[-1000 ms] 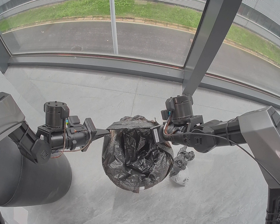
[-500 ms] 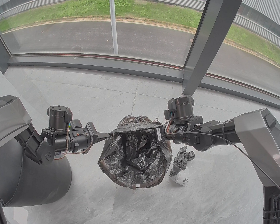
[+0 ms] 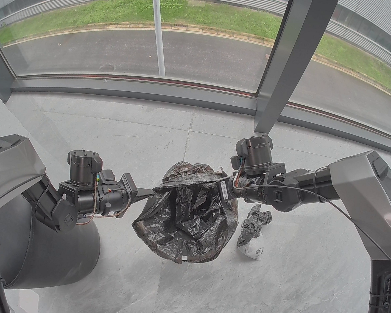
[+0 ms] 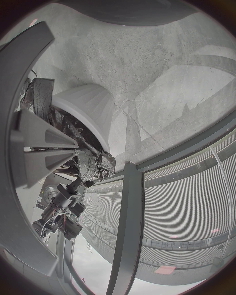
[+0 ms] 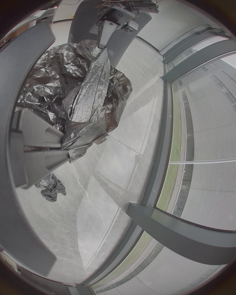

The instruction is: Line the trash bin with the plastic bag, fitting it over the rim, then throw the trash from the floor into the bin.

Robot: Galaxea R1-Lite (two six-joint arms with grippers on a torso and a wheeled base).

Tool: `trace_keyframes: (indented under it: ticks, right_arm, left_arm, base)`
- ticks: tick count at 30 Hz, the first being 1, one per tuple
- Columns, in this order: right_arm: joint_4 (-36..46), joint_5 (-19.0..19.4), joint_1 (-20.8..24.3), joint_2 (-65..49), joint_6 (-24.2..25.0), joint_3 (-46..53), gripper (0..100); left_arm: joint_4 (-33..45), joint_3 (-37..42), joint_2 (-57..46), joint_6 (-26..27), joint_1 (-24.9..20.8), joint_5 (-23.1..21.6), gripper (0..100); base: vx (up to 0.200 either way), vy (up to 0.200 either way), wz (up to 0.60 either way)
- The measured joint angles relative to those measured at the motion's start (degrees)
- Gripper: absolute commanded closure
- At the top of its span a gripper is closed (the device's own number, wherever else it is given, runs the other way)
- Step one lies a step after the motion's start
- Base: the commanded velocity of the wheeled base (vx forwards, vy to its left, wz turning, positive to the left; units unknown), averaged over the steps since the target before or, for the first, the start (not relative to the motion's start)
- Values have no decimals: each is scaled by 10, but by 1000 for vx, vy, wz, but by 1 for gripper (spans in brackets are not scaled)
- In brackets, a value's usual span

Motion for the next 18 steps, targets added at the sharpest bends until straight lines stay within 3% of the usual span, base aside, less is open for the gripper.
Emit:
trace_keyframes:
  ticks: [18]
  right_arm:
    - [-38, 5, -2, -91, 0, 150, 100]
  left_arm:
    - [0, 9, -27, -1, -7, 0, 100]
  base:
    - [0, 0, 0]
